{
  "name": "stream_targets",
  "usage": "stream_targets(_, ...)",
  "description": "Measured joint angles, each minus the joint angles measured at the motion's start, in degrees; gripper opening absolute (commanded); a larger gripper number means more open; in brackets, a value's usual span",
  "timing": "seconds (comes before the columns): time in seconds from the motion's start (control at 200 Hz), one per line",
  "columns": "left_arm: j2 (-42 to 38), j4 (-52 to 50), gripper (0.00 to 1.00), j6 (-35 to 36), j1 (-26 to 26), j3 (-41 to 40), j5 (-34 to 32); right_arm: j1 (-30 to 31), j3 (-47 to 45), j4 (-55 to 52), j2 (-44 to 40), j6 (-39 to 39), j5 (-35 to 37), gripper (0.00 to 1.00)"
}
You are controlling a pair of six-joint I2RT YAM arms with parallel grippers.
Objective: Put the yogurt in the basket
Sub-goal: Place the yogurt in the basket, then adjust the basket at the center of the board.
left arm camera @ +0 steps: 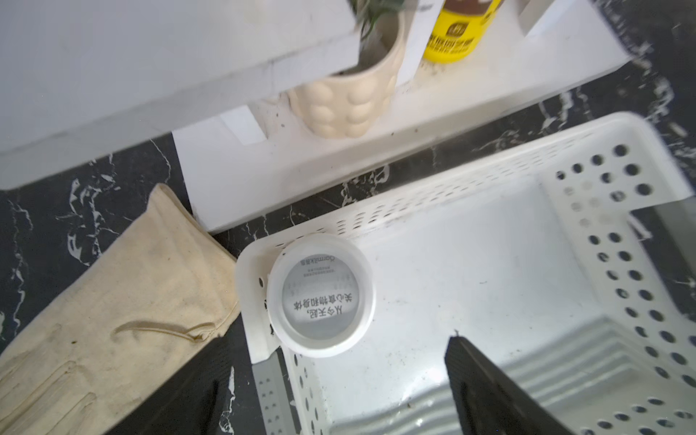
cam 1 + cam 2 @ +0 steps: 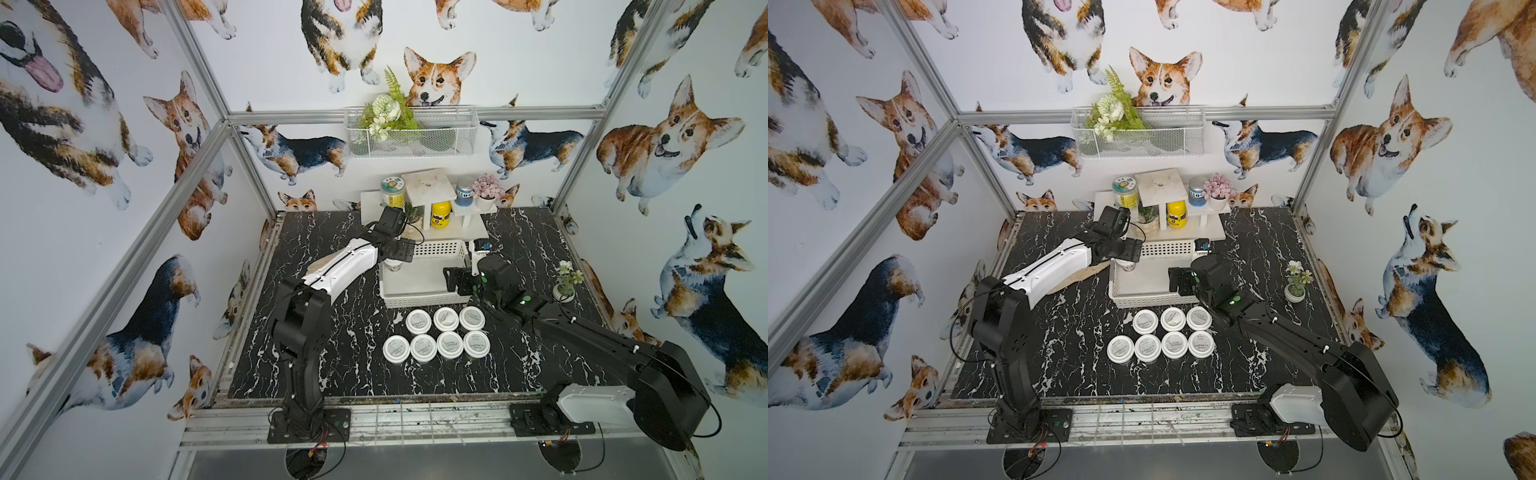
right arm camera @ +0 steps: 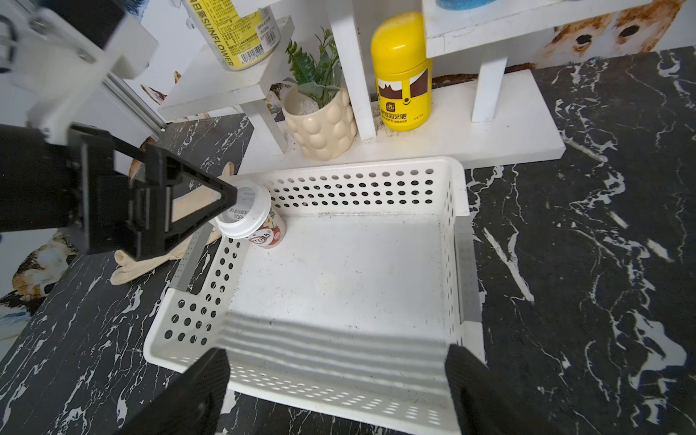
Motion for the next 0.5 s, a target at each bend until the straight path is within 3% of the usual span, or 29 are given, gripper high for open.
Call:
stream_targets(0.285,-20.15,17.27,0.90,-6.10,1.84,-25.09,-1.92,-0.63,0.57,-0.48,-0.59,-1.66,-0.13,0.96)
stream_targets(0.45,-28.06,25.29,0.89,-10.71,4.66,-36.79,-1.66,-8.50,0.90,-2.51,-0.68,-2.14,-1.36,0.95)
stream_targets(0.5,-29.53,27.80,0.88,-11.76,5.64,-39.58,-0.07,-10.80,1.46,-3.34,-0.13,-2.19,-1.51,0.85)
